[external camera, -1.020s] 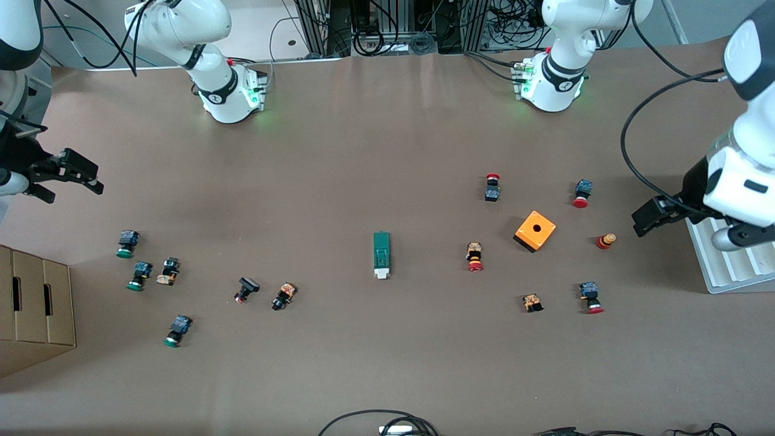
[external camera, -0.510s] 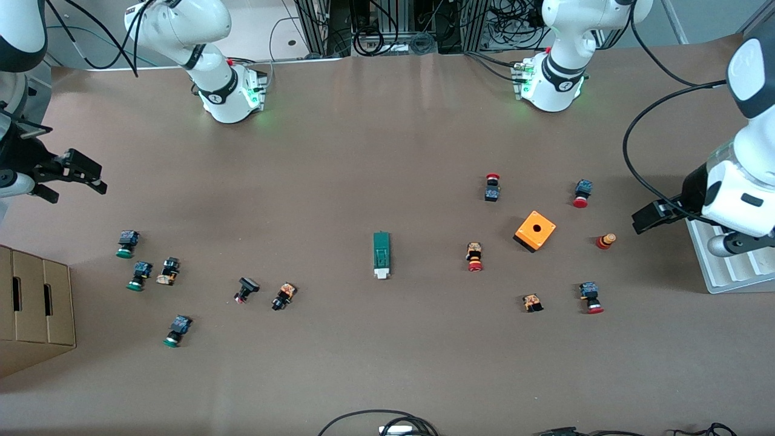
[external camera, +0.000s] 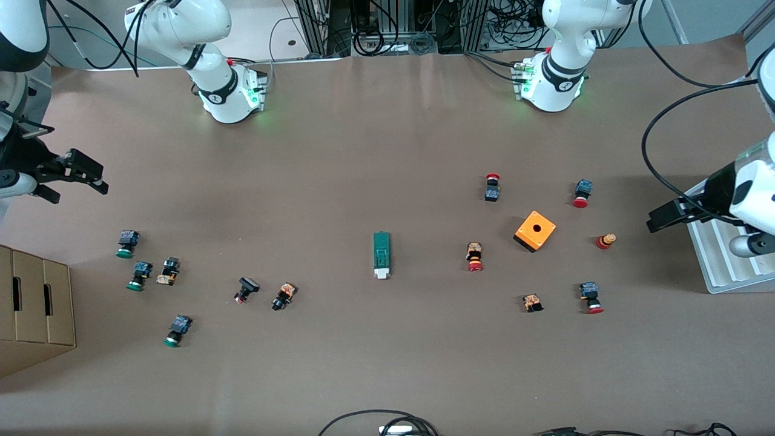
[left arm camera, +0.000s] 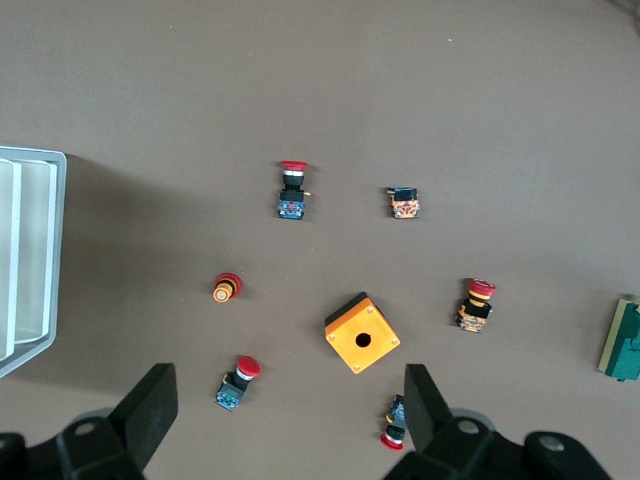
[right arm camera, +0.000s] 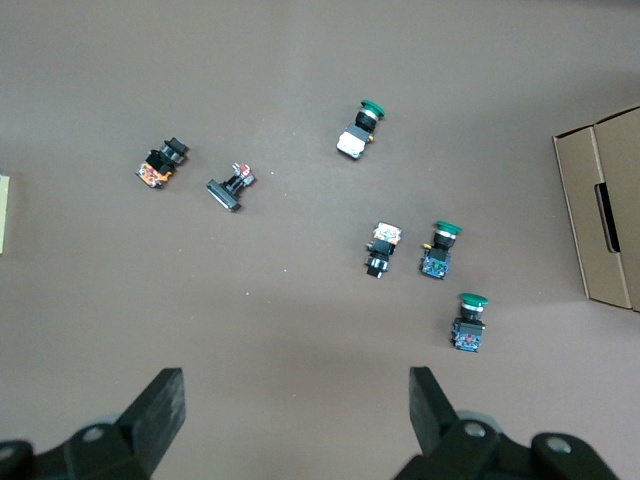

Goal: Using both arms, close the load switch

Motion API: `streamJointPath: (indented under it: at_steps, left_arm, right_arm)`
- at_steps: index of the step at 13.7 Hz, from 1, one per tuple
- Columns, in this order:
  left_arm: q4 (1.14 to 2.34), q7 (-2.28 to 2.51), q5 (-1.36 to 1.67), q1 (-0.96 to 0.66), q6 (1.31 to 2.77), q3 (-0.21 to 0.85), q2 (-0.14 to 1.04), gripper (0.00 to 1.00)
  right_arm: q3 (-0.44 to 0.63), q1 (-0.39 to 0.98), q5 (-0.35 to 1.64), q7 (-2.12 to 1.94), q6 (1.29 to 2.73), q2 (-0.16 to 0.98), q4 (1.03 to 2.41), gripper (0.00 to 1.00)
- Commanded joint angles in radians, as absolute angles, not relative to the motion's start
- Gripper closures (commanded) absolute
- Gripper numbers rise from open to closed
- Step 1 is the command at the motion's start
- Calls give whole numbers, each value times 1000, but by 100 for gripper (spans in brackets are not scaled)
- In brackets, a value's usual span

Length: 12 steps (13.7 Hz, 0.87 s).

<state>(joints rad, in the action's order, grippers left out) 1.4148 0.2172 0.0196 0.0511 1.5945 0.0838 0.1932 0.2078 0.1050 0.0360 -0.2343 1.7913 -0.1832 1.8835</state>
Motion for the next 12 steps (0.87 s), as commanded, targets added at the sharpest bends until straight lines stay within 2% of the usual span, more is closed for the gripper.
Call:
streamJointPath:
  at_steps: [1, 12]
  left_arm:
    - [1401, 192, 40, 58, 1568, 77, 186, 0]
    - [1402, 192, 26, 60, 1556, 75, 196, 0]
  right_arm:
    - [210, 114, 6, -232, 1807, -204, 1905, 0]
    - [210, 117, 6, -227, 1809, -207, 1908, 0]
